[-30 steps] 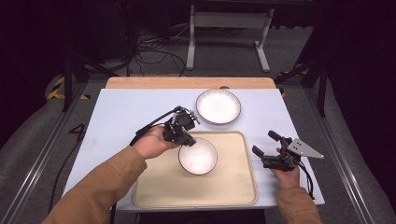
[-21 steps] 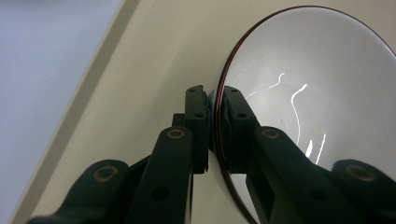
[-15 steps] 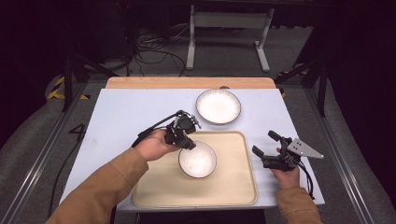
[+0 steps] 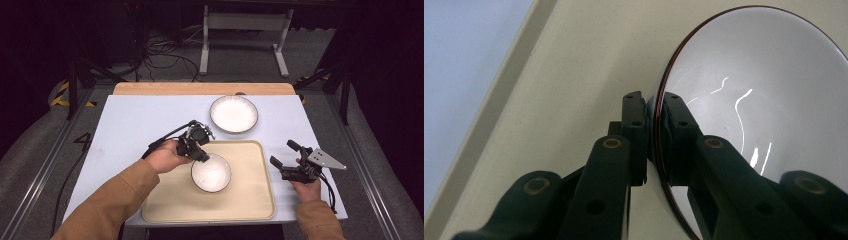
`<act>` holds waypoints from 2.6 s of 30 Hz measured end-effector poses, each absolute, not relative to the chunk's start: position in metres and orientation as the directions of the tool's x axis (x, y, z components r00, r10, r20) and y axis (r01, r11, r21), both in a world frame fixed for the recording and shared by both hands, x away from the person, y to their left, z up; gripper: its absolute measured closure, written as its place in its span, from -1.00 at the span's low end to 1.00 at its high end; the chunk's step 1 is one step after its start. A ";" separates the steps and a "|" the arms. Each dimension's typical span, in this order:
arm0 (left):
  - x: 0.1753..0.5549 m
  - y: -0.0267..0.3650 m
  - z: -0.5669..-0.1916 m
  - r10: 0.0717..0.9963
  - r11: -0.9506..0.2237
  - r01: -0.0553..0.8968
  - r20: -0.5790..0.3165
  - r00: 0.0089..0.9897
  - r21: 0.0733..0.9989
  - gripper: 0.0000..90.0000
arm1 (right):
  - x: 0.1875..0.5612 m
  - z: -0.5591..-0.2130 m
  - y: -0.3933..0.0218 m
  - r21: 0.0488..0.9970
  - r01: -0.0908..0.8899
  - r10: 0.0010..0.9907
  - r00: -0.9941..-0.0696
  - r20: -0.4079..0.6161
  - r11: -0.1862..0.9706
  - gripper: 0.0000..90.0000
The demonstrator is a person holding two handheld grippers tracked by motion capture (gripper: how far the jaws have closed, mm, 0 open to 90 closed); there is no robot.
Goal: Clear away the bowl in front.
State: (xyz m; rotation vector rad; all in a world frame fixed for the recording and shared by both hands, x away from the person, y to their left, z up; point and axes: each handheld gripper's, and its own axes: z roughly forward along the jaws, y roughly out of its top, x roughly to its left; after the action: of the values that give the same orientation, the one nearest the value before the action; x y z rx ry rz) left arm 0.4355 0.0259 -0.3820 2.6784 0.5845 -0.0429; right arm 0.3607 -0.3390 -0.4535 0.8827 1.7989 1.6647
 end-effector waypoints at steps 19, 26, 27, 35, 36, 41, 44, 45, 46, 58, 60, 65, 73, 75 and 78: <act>0.440 0.029 -0.392 0.410 -0.841 0.423 -0.113 0.905 0.339 0.80 | 0.361 -0.454 -0.339 0.994 0.110 0.760 -0.647 0.053 0.024 -0.90; 0.438 0.032 -0.386 0.412 -0.825 0.422 -0.111 0.904 0.375 0.46 | 0.361 -0.454 -0.339 0.994 0.111 0.760 -0.648 0.054 0.024 -0.90; 0.437 0.033 -0.384 0.411 -0.820 0.420 -0.110 0.905 0.388 0.46 | 0.361 -0.454 -0.339 0.994 0.110 0.759 -0.649 0.054 0.024 -0.90; 0.417 0.042 -0.365 0.406 -0.797 0.387 -0.063 0.912 0.464 -0.13 | 0.361 -0.454 -0.338 0.993 0.113 0.754 -0.655 0.050 0.032 -0.90; 0.414 0.045 -0.362 0.406 -0.791 0.382 -0.057 0.912 0.478 -0.16 | 0.361 -0.454 -0.338 0.993 0.113 0.754 -0.655 0.051 0.031 -0.90; 0.403 0.058 -0.350 0.417 -0.745 0.394 -0.085 0.905 0.539 -0.22 | 0.362 -0.454 -0.338 0.993 0.114 0.752 -0.657 0.052 0.030 -0.90; 0.392 0.069 -0.342 0.420 -0.716 0.382 -0.077 0.904 0.584 -0.34 | 0.362 -0.454 -0.338 0.993 0.115 0.752 -0.657 0.053 0.031 -0.90; 0.390 0.073 -0.341 0.424 -0.707 0.378 -0.070 0.903 0.598 -0.36 | 0.362 -0.454 -0.338 0.993 0.116 0.752 -0.657 0.055 0.029 -0.90; 0.387 0.076 -0.339 0.427 -0.702 0.375 -0.063 0.902 0.606 -0.38 | 0.362 -0.454 -0.338 0.993 0.116 0.751 -0.658 0.056 0.028 -0.90; 0.363 0.123 -0.335 0.491 -0.591 0.353 -0.024 0.871 0.726 -0.51 | 0.363 -0.454 -0.339 0.992 0.120 0.752 -0.656 0.061 0.025 -0.90; 0.360 0.130 -0.337 0.504 -0.583 0.346 -0.007 0.864 0.736 -0.52 | 0.363 -0.454 -0.339 0.992 0.120 0.753 -0.656 0.061 0.025 -0.90; 0.355 0.145 -0.345 0.526 -0.553 0.340 0.003 0.850 0.760 -0.54 | 0.362 -0.454 -0.338 0.993 0.118 0.750 -0.659 0.056 0.030 -0.93; 0.345 0.180 -0.361 0.547 -0.411 0.285 -0.016 0.837 0.866 -0.63 | 0.362 -0.454 -0.339 0.992 0.117 0.763 -0.644 0.046 0.040 -0.95; 0.342 0.187 -0.367 0.554 -0.374 0.263 -0.014 0.832 0.889 -0.66 | 0.362 -0.454 -0.339 0.992 0.117 0.765 -0.643 0.043 0.043 -0.95; 0.339 0.196 -0.374 0.563 -0.322 0.241 -0.019 0.826 0.915 -0.69 | 0.362 -0.454 -0.339 0.992 0.117 0.766 -0.642 0.042 0.043 -0.95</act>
State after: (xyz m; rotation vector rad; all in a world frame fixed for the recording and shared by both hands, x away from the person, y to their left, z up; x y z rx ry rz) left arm 0.3393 0.1960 -0.3735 1.9106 0.6022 0.3669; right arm 0.3616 -0.3392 -0.4542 0.8875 1.8117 1.6429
